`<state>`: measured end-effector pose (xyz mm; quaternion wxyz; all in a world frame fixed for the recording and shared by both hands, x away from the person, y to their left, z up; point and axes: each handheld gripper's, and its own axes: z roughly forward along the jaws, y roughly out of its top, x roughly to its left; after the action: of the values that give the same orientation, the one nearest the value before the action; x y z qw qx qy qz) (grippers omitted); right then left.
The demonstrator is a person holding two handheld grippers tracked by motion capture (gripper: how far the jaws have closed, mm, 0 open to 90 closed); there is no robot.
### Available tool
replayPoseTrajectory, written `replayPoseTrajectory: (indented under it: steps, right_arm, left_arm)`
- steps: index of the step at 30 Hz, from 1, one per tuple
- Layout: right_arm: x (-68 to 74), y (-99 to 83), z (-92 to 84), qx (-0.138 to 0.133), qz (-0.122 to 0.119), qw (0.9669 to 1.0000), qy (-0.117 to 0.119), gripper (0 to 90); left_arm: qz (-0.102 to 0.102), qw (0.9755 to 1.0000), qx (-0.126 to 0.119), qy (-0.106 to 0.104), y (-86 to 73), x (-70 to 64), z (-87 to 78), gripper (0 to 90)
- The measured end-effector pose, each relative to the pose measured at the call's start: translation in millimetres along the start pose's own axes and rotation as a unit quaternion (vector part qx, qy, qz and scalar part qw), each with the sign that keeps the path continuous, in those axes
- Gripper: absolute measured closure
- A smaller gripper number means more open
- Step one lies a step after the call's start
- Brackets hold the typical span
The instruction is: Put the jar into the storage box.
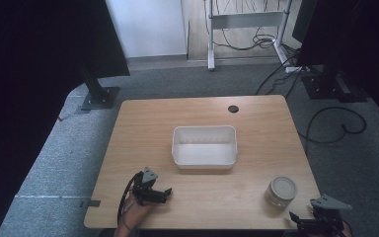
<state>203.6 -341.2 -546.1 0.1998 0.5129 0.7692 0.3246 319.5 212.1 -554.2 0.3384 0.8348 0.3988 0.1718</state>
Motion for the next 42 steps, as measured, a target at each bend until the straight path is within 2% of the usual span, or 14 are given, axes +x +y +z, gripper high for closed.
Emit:
replayPoseTrajectory:
  steps: [29,35,42]
  right_arm:
    - [10.8,21.8,7.3,-0.025,-0.010,0.9996,0.010,0.5]
    - [14.2,25.6,10.9,-0.025,-0.017,0.9995,0.010,0.0]
    - [20.9,31.8,15.7,-0.030,-0.028,0.9989,0.022,0.0]
  left_arm:
    - [0.000,1.0000,0.000,0.000,0.0,0.0,0.1,1.0]
    - [0.000,1.0000,-0.001,0.000,0.0,0.0,0.1,1.0]
    - [0.000,1.0000,-0.001,0.000,0.0,0.0,0.1,1.0]
